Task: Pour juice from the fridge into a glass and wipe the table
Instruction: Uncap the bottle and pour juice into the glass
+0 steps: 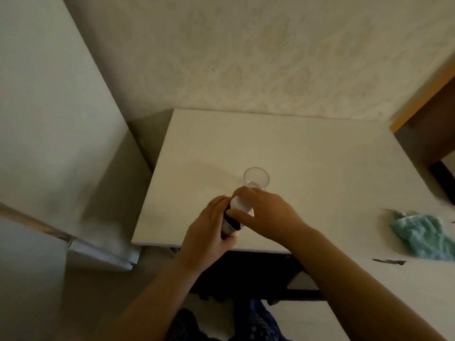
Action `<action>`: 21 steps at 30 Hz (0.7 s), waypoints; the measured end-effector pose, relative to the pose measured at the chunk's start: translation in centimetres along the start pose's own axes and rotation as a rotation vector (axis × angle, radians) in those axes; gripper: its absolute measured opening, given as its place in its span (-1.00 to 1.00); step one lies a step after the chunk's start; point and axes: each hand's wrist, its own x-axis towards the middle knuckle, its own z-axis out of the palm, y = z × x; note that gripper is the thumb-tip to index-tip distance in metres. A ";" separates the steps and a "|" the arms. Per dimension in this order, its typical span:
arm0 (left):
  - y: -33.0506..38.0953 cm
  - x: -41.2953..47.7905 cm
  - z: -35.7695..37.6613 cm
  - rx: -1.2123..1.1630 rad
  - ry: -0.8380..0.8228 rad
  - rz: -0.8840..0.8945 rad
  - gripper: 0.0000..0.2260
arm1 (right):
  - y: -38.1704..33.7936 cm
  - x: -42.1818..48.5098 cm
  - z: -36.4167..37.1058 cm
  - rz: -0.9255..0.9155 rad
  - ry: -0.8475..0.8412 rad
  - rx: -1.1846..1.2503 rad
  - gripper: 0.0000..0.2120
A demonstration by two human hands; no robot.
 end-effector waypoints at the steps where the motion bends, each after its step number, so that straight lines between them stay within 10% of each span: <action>1: 0.1 0.8 0.5 0.003 0.015 -0.023 -0.35 | 0.8 0.7 -0.4 -0.018 -0.004 0.012 -0.64; 13: -0.2 5.7 5.1 0.095 0.138 -0.178 -0.28 | 6.1 5.4 -2.2 -0.114 0.003 0.095 -0.76; 21: -2.4 6.7 6.2 0.079 0.086 -0.222 -0.31 | 6.0 8.4 -0.9 0.011 -0.002 -0.281 -0.58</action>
